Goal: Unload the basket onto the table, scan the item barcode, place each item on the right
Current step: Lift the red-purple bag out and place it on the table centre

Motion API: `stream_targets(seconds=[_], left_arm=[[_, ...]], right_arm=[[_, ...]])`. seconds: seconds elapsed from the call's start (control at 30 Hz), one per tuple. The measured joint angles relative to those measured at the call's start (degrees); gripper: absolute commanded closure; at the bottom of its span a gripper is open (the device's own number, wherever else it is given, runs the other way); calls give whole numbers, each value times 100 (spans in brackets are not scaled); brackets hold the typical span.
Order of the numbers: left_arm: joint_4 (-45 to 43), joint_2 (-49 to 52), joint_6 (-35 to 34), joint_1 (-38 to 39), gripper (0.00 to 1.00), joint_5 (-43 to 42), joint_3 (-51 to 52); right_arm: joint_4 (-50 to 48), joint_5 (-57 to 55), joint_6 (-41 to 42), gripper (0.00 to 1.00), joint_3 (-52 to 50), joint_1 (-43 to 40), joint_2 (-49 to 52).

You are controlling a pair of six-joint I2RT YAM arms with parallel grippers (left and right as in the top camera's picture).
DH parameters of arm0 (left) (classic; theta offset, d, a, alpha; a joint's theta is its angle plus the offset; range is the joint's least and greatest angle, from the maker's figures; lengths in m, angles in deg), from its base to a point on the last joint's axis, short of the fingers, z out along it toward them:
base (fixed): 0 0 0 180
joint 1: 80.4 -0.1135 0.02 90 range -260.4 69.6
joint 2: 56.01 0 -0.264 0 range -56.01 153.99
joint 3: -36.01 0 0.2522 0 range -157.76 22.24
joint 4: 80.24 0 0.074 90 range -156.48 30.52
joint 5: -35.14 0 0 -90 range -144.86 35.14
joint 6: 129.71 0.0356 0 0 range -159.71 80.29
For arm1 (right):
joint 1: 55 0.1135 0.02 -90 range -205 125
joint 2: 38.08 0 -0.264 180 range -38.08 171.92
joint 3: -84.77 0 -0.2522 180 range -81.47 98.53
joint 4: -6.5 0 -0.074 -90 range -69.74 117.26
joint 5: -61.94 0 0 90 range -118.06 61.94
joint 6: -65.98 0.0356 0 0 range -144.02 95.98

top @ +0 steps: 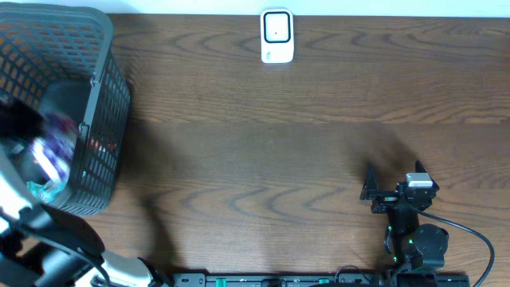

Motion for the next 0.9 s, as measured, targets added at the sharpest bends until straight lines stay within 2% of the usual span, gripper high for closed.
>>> stream_targets(seconds=[0.1, 0.27, 0.5, 0.67, 0.9], left_arm=[[-396, -428, -214, -66, 93, -168, -446], [-1235, -1357, -503, -63, 93, -496, -640], [-2361, -2356, -1285, 7, 93, -1845, -658], [-2529, -2824, -1484, 737, 93, -2522, -658], [-2264, -2946, -1025, 1941, 93, -2817, -658]], right_arm=[[0, 0, 0, 1, 0, 0, 0], [0, 0, 0, 1, 0, 0, 0], [0, 0, 0, 1, 0, 0, 0], [0, 0, 0, 1, 0, 0, 0], [0, 0, 0, 1, 0, 0, 0]])
